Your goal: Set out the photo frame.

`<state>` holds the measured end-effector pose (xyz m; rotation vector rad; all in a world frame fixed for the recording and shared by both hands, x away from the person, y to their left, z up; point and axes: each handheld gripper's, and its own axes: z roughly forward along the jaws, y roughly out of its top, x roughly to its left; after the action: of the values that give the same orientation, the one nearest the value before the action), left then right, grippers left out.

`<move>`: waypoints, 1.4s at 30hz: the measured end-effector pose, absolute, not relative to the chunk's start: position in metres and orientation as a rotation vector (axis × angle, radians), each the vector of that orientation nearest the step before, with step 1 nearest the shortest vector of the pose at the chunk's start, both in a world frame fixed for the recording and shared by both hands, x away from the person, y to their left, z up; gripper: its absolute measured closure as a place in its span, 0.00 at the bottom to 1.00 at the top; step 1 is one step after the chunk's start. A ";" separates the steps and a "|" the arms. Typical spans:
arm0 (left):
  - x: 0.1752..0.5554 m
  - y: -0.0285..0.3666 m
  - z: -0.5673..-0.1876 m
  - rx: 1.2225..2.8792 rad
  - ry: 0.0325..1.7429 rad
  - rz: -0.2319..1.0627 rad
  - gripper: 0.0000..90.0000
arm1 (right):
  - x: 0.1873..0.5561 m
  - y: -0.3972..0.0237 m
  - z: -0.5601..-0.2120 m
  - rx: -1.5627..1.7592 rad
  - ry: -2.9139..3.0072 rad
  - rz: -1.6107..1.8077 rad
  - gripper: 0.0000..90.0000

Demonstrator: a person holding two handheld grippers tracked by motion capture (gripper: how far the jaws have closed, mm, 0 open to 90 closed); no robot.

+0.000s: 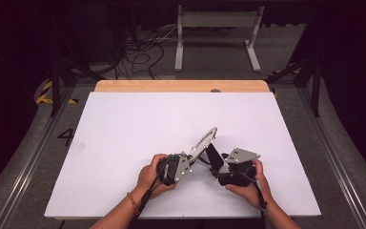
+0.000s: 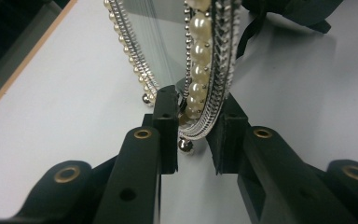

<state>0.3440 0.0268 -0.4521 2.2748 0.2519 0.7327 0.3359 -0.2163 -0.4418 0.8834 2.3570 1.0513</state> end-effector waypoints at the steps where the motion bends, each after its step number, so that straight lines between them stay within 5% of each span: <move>1: 0.343 0.026 -0.452 2.276 0.246 0.750 0.86 | 0.336 -0.216 -0.442 0.883 2.358 1.049 0.34; 19: 0.337 0.022 -0.454 2.284 0.244 0.793 0.86 | 0.343 -0.216 -0.440 0.848 2.386 1.022 0.35; 42: 0.346 0.028 -0.452 2.210 0.281 0.562 0.67 | 0.353 -0.225 -0.437 0.885 2.340 1.030 0.36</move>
<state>0.3463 0.0285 -0.4518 2.2104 0.2807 0.5624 0.3531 -0.2253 -0.4374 0.8854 2.3395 1.0295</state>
